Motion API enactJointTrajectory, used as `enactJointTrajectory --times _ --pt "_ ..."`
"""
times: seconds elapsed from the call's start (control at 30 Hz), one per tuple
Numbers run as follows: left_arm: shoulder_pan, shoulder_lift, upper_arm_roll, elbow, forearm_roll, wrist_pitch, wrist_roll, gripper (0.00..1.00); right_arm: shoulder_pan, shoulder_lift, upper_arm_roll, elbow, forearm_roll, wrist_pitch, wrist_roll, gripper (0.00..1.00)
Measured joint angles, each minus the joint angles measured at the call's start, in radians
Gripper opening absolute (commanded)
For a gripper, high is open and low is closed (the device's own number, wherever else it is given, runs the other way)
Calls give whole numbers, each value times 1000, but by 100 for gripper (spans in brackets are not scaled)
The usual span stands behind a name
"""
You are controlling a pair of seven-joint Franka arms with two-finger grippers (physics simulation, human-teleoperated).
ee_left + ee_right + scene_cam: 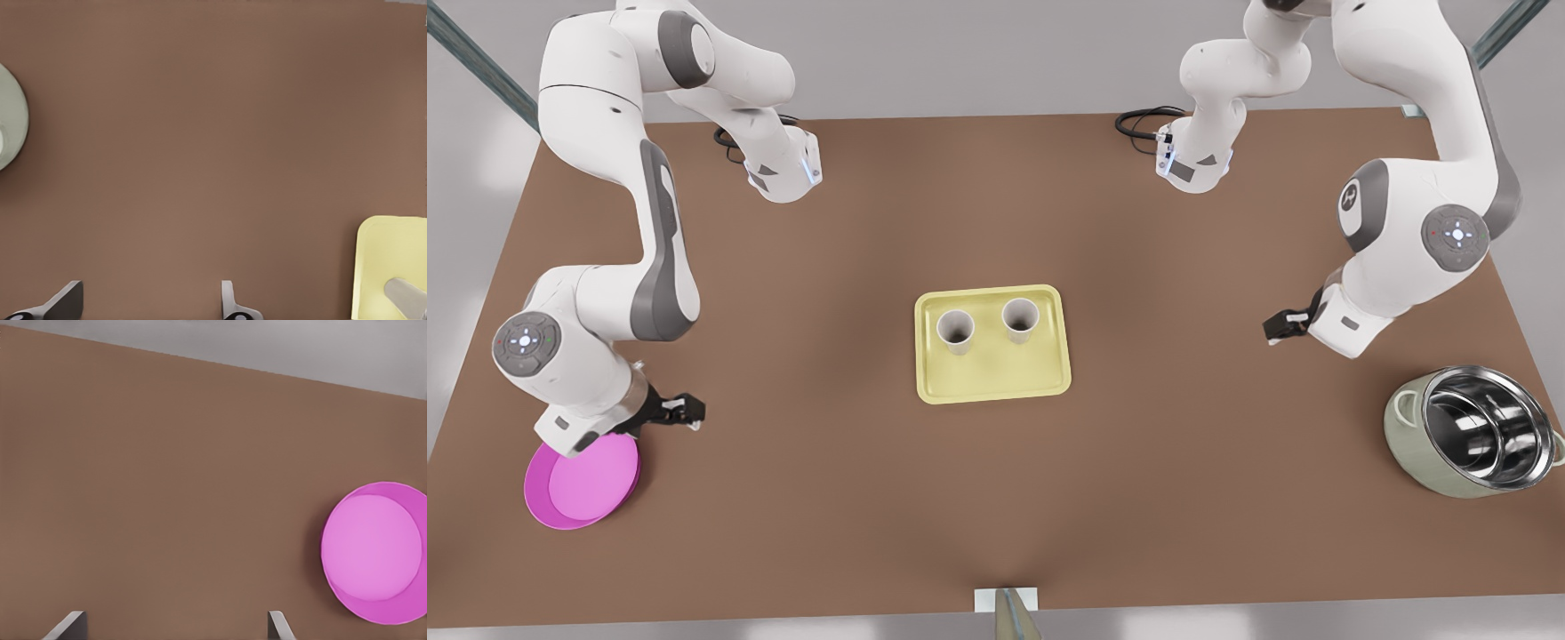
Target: Use the left arm to pick up the white IKEA cup from the tray and place it on the middle-left position; use the right arm to pick up the white IKEA cup from the tray and place it on the middle-right position
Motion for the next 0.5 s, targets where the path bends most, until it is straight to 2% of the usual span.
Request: enactJointTrajectory --times 0.1,0.17,0.27,0.37,0.43,0.5 --pt "1 29 0 34 -16 34 2 100 12 0 4 1 -2 19 -7 100" --pt "-15 67 -2 54 -35 56 4 100 95 6 8 8 -2 27 -5 100" --pt "-229 170 -4 153 -39 83 -17 100 198 23 29 22 19 35 3 100" --pt "-441 252 -5 189 -8 101 -67 100 215 24 117 23 77 35 9 100" --pt "-523 249 -5 150 17 102 -105 100 225 26 159 20 98 29 13 97" --pt "-570 160 -6 -6 35 111 -139 100 263 26 182 13 110 19 23 100"
